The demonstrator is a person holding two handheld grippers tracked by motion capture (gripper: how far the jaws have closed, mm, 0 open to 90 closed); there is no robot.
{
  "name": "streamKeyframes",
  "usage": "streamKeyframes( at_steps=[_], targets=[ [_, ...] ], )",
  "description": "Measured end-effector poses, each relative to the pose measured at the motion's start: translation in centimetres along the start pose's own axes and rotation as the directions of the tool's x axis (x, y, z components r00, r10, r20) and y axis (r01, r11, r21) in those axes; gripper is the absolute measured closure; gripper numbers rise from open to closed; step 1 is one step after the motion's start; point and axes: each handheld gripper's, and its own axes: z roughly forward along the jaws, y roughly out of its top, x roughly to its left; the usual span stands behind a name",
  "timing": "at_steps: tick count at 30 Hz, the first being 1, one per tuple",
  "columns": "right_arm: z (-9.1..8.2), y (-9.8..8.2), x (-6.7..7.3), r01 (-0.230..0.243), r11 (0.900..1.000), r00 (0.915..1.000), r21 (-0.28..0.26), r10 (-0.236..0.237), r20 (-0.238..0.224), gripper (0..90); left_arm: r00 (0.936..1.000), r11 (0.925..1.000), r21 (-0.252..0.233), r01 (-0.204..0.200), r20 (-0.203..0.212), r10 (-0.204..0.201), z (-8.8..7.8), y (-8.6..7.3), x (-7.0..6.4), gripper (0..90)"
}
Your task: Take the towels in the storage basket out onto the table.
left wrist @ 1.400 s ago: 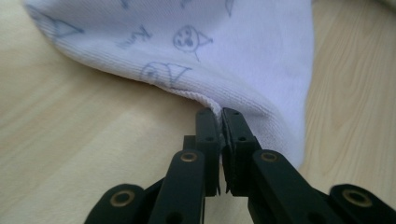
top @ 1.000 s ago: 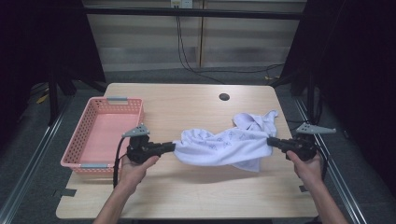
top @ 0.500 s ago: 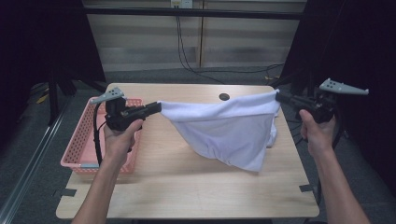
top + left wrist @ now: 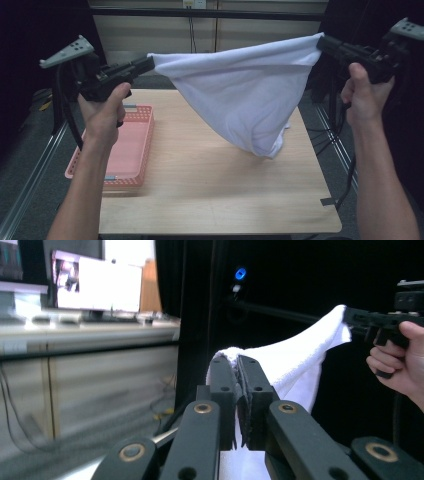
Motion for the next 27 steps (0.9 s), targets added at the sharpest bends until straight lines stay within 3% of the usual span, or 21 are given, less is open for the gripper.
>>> streamKeyframes(
  at_steps=[1, 2, 4, 5, 7, 8, 9, 10, 11, 13, 14, 15, 16, 17, 19, 20, 21, 22, 24, 25, 27],
  targets=[
    [-1.0, 0.6, 0.8, 0.023, 1.0, 0.9997, -0.009, -0.023, -0.005, 88.9, 0.9996, 0.9996, -0.012, -0.027, 0.011, 0.028, -0.9, 0.5, -1.2, 86.7],
    [-1.0, 0.6, 0.8, 0.023, 1.0, 0.9997, -0.009, -0.023, -0.005, 88.9, 0.9996, 0.9996, -0.012, -0.027, 0.011, 0.028, -0.9, 0.5, -1.2, 86.8],
    [-2.3, -1.2, 1.8, 0.043, 0.998, 0.9989, 0.042, -0.042, -0.019, 88.9, 0.9994, 0.9969, 0.073, -0.031, 0.014, 0.03, -1.6, -1.7, -2.5, 86.7],
    [-2.3, -1.2, 1.8, 0.043, 0.998, 0.9989, 0.042, -0.042, -0.019, 88.9, 0.9994, 0.9969, 0.073, -0.031, 0.014, 0.03, -1.6, -1.7, -2.5, 86.7],
    [-3.7, -5.6, 2.8, 0.036, 0.991, 0.9985, 0.125, -0.03, -0.045, 88.9, 0.998, 0.983, 0.183, 0.021, 0.055, -0.032, -2.4, -7.6, -3.2, 86.6],
    [-4.5, -8.0, 3.2, 0.028, 0.986, 0.9983, 0.164, -0.019, -0.055, 88.9, 0.998, 0.983, 0.183, 0.021, 0.055, -0.032, -2.4, -7.6, -3.2, 86.5],
    [-5.0, -9.4, 3.4, 0.015, 0.983, 0.998, 0.183, -0.003, -0.063, 88.9, 0.9961, 0.9697, 0.239, 0.048, 0.061, -0.064, -2.9, -11.2, -3.5, 86.5],
    [-5.0, -9.4, 3.4, 0.015, 0.983, 0.998, 0.183, -0.003, -0.063, 88.9, 0.9961, 0.9697, 0.239, 0.048, 0.061, -0.064, -2.9, -11.2, -3.5, 86.5],
    [-5.6, -11.4, 3.7, -0.005, 0.975, 0.9974, 0.221, 0.021, -0.07, 88.9, 0.9916, 0.9563, 0.279, 0.087, 0.069, -0.11, -3.4, -13.6, -3.7, 86.5],
    [-8.1, -16.8, 4.6, -0.057, 0.952, 0.9939, 0.301, 0.082, -0.073, 88.8, 0.983, 0.9406, 0.311, 0.135, 0.077, -0.167, -4.3, -16.7, -4.1, 86.2],
    [-9.1, -18.4, 5.1, -0.072, 0.945, 0.9924, 0.32, 0.1, -0.071, 88.8, 0.9794, 0.931, 0.331, 0.153, 0.075, -0.187, -4.9, -18.2, -4.6, 86.2],
    [-10.0, -19.8, 5.6, -0.092, 0.937, 0.9897, 0.338, 0.123, -0.072, 88.8, 0.9697, 0.9112, 0.372, 0.177, 0.093, -0.226, -6.2, -20.6, -5.8, 86.1],
    [-10.0, -19.8, 5.6, -0.092, 0.937, 0.9897, 0.338, 0.123, -0.072, 88.8, 0.9697, 0.9112, 0.372, 0.177, 0.093, -0.226, -6.2, -20.6, -5.8, 85.8],
    [-11.0, -21.0, 6.2, -0.101, 0.927, 0.9878, 0.362, 0.137, -0.074, 88.8, 0.9685, 0.9038, 0.394, 0.167, 0.106, -0.225, -6.8, -21.5, -6.6, 85.8],
    [-12.7, -23.3, 7.9, -0.101, 0.906, 0.9832, 0.41, 0.154, -0.098, 88.4, 0.9568, 0.8804, 0.435, 0.188, 0.121, -0.264, -8.1, -23.3, -8.1, 84.7],
    [-13.5, -23.9, 8.6, -0.093, 0.9, 0.9829, 0.427, 0.151, -0.105, 87.4, 0.9527, 0.8751, 0.447, 0.184, 0.138, -0.271, -8.5, -23.7, -8.6, 83.1],
    [-14.0, -24.2, 9.1, -0.092, 0.896, 0.9814, 0.434, 0.156, -0.113, 82.9, 0.9524, 0.8733, 0.456, 0.171, 0.151, -0.265, -8.8, -24.2, -9.0, 78.5],
    [-15.1, -24.8, 9.8, -0.116, 0.887, 0.978, 0.448, 0.18, -0.105, 68.7, 0.9526, 0.8682, 0.466, 0.171, 0.147, -0.266, -9.1, -24.6, -9.4, 70.0],
    [-15.6, -24.9, 9.8, -0.117, 0.888, 0.9816, 0.445, 0.172, -0.084, 67.4, 0.9541, 0.8663, 0.474, 0.157, 0.154, -0.257, -9.1, -25.2, -9.3, 70.3],
    [-15.6, -25.2, 9.2, -0.118, 0.883, 0.984, 0.453, 0.165, -0.066, 60.9, 0.9537, 0.8611, 0.483, 0.16, 0.15, -0.261, -8.9, -25.4, -9.1, 67.3],
    [-15.3, -25.4, 8.8, -0.13, 0.88, 0.9857, 0.457, 0.165, -0.037, 59.9, 0.9525, 0.8478, 0.5, 0.177, 0.13, -0.275, -7.9, -25.8, -8.3, 66.7]
  ],
)
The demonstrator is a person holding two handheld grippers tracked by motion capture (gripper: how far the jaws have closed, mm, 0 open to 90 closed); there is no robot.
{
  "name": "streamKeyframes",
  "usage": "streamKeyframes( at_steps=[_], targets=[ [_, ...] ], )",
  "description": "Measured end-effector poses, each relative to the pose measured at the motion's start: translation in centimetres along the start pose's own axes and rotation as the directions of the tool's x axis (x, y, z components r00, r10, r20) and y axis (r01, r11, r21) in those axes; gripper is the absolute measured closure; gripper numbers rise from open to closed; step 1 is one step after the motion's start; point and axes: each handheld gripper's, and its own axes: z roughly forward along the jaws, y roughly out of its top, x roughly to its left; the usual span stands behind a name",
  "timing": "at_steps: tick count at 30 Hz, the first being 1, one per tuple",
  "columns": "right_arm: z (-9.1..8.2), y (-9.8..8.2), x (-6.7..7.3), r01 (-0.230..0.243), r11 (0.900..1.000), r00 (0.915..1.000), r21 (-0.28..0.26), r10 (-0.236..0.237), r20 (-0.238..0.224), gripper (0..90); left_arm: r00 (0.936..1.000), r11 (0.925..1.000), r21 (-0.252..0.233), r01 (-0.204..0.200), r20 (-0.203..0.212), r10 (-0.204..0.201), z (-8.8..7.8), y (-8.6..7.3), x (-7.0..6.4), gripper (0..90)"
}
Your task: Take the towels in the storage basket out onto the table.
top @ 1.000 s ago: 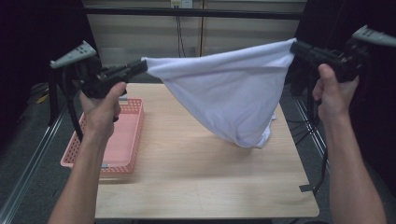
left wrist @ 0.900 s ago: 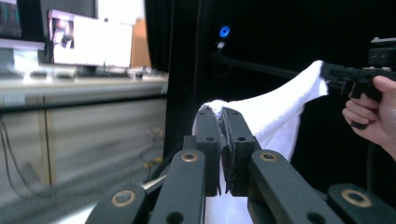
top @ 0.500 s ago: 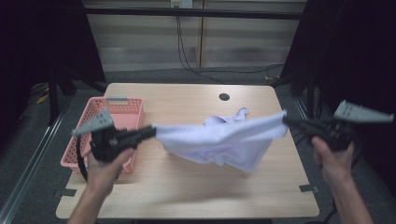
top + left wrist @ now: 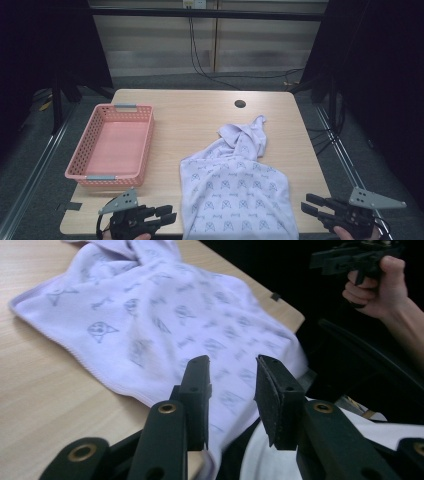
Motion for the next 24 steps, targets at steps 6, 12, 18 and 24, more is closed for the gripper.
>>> streamKeyframes(
  at_steps=[6, 12, 18, 24],
  targets=[
    [5.1, 1.5, -2.7, 0.058, 0.997, 0.9983, 0.057, -0.058, 0.008, 58.1, 0.9968, 0.9946, 0.086, -0.058, -0.049, 0.063, 4.2, 2.4, 3.8, 69.7],
    [10.8, 3.4, -4.8, 0.091, 0.989, 0.9957, 0.112, -0.092, 0.007, 56.4, 0.9982, 0.9925, 0.118, -0.031, -0.048, 0.037, 8.7, 4.0, 6.5, 66.2],
    [15.2, 2.1, -7.6, 0.076, 0.964, 0.9961, 0.253, -0.085, 0.025, 50.5, 0.9936, 0.9715, 0.231, -0.052, -0.086, 0.074, 11.5, 3.1, 7.6, 59.3],
    [15.6, 0.9, -7.6, 0.078, 0.945, 0.996, 0.318, -0.088, 0.017, 53.0, 0.9797, 0.9541, 0.286, -0.088, -0.148, 0.135, 12.1, 2.3, 7.3, 65.6]
  ],
)
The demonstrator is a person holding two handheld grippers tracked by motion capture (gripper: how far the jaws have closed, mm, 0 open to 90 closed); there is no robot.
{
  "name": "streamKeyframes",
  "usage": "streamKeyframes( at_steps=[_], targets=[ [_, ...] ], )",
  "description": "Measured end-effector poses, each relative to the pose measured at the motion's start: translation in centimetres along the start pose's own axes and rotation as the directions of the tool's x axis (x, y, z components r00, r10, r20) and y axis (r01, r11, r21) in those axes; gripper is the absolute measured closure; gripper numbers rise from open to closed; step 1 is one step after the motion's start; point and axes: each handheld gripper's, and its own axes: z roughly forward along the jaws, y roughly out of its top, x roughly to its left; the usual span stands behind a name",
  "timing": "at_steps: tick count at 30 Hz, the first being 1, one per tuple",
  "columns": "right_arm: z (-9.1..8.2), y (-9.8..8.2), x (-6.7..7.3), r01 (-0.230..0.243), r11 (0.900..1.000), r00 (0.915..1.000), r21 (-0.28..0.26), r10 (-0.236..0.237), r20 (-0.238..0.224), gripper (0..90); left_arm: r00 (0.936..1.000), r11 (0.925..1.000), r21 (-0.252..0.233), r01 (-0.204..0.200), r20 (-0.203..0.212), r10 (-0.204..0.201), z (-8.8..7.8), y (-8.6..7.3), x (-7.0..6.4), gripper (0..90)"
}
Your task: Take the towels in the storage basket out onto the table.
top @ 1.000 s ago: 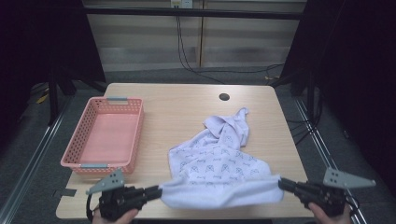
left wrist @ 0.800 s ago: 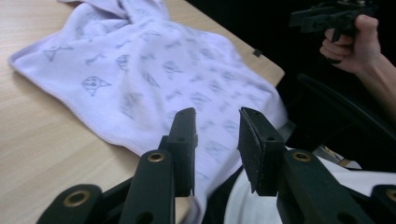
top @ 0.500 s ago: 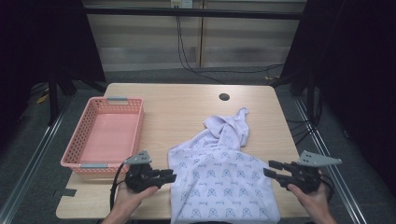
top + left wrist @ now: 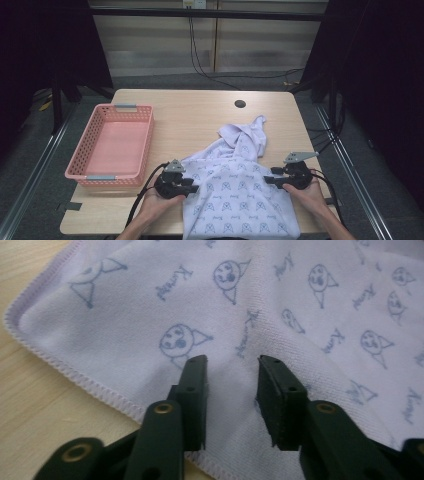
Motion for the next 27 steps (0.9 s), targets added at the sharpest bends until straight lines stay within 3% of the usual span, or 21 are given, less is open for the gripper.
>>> streamKeyframes(
  at_steps=[2, 4, 9, 10, 13, 14, 15, 16, 17, 18, 20, 23, 24, 26, 27],
  targets=[
    [-0.5, -0.4, 0.5, -0.004, 1.0, 0.9986, -0.002, 0.004, -0.052, 72.6, 0.9988, 0.9987, 0.019, -0.046, -0.015, 0.047, -0.3, -0.3, -0.5, 75.8],
    [-1.3, -0.8, 1.4, 0.016, 1.0, 0.9976, -0.006, -0.016, -0.067, 86.7, 0.9983, 0.9977, 0.036, -0.058, -0.004, 0.059, -0.8, -0.8, -0.9, 86.2],
    [-4.7, -2.2, 4.0, 0.032, 0.999, 0.9924, -0.037, -0.036, -0.118, 88.6, 0.9967, 0.9948, 0.076, -0.068, 0.051, 0.064, -2.3, -2.1, -1.9, 89.2],
    [-5.1, -2.8, 4.4, 0.034, 0.999, 0.9912, -0.031, -0.038, -0.127, 88.6, 0.997, 0.9952, 0.082, -0.052, 0.062, 0.047, -2.5, -2.4, -2.0, 89.3],
    [-6.3, -4.0, 5.9, 0.055, 0.998, 0.9908, 0.007, -0.054, -0.124, 88.3, 0.9928, 0.9922, 0.108, -0.062, 0.109, 0.05, -3.6, -3.6, -3.0, 89.3],
    [-6.6, -3.9, 6.3, 0.044, 0.999, 0.9883, -0.002, -0.044, -0.146, 87.4, 0.9919, 0.9916, 0.112, -0.064, 0.116, 0.051, -3.9, -3.9, -3.3, 89.2],
    [-7.0, -3.9, 7.0, 0.058, 0.998, 0.9843, 0.002, -0.057, -0.167, 77.9, 0.9902, 0.9915, 0.112, -0.067, 0.13, 0.052, -4.2, -4.2, -3.5, 88.6],
    [-7.0, -3.9, 7.0, 0.058, 0.998, 0.9843, 0.002, -0.057, -0.167, 77.9, 0.989, 0.9933, 0.099, -0.059, 0.141, 0.044, -4.5, -4.4, -3.7, 88.6],
    [-7.1, -3.7, 7.3, 0.056, 0.998, 0.9821, -0.017, -0.058, -0.179, 67.0, 0.9882, 0.9961, 0.075, -0.046, 0.149, 0.035, -4.8, -4.5, -3.7, 83.2],
    [-7.1, -3.7, 7.3, 0.056, 0.998, 0.9821, -0.017, -0.058, -0.179, 67.0, 0.9874, 0.998, 0.048, -0.041, 0.155, 0.033, -5.1, -4.3, -3.5, 83.2],
    [-6.6, -2.7, 6.7, 0.045, 0.997, 0.9845, -0.067, -0.056, -0.166, 57.9, 0.9884, 0.9998, -0.007, -0.018, 0.151, 0.019, -5.3, -3.4, -3.0, 73.7],
    [-5.7, -1.5, 5.9, 0.043, 0.994, 0.9858, -0.098, -0.058, -0.157, 57.9, 0.9926, 0.9983, -0.058, 0.0, 0.121, 0.007, -4.3, -1.3, -1.8, 72.3],
    [-4.4, -0.2, 4.8, 0.043, 0.994, 0.9917, -0.096, -0.054, -0.116, 57.4, 0.9932, 0.9981, -0.062, 0.001, 0.116, 0.006, -3.2, -0.2, -1.1, 71.3],
    [-3.7, 0.5, 4.2, 0.042, 0.995, 0.9933, -0.093, -0.052, -0.103, 56.9, 0.9957, 0.9982, -0.059, -0.007, 0.092, 0.012, -2.6, 0.4, -0.7, 69.5],
    [-2.8, 1.1, 3.5, 0.039, 0.995, 0.9954, -0.093, -0.047, -0.084, 54.9, 0.9965, 0.9977, -0.066, 0.015, 0.083, -0.01, -1.7, 1.1, -0.1, 69.5]
  ],
)
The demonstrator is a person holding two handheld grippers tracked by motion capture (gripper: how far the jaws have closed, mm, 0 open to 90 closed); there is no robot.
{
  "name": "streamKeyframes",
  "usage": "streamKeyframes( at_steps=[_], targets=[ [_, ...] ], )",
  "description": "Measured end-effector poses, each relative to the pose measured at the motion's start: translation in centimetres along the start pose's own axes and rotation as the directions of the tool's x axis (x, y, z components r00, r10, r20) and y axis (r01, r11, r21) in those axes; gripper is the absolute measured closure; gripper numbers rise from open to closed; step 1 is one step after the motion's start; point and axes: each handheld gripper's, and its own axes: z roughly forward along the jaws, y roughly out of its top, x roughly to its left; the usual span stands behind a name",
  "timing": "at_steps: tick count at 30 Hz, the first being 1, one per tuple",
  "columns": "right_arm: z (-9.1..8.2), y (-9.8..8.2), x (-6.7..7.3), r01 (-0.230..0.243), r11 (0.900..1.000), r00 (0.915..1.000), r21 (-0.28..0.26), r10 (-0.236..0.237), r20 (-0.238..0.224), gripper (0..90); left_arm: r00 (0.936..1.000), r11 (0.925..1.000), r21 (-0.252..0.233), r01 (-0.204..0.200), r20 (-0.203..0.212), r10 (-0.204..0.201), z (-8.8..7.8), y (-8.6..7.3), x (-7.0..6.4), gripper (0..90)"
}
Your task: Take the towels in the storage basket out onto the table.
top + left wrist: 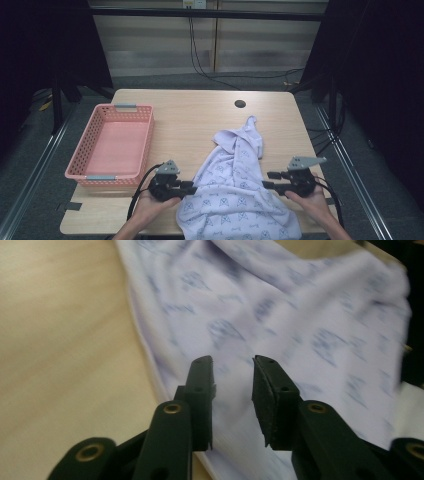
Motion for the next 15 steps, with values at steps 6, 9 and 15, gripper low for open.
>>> streamKeyframes(
  at_steps=[6, 9, 15],
  targets=[
    [5.1, 2.4, -3.9, -0.032, 0.998, 0.9965, 0.051, 0.028, 0.079, 50.3, 0.9953, 0.9987, -0.023, 0.046, -0.084, -0.047, 3.1, 2.0, 2.9, 57.7],
    [6.7, 2.8, -5.0, -0.06, 0.996, 0.9914, 0.06, 0.053, 0.12, 49.7, 0.9932, 0.9989, 0.007, 0.046, -0.108, -0.045, 4.5, 2.5, 3.2, 57.5],
    [7.4, 2.6, -5.0, -0.063, 0.996, 0.9935, 0.068, 0.056, 0.099, 84.1, 0.9933, 0.9972, 0.072, -0.022, -0.112, 0.03, 5.3, 2.6, 2.1, 84.9]
  ],
)
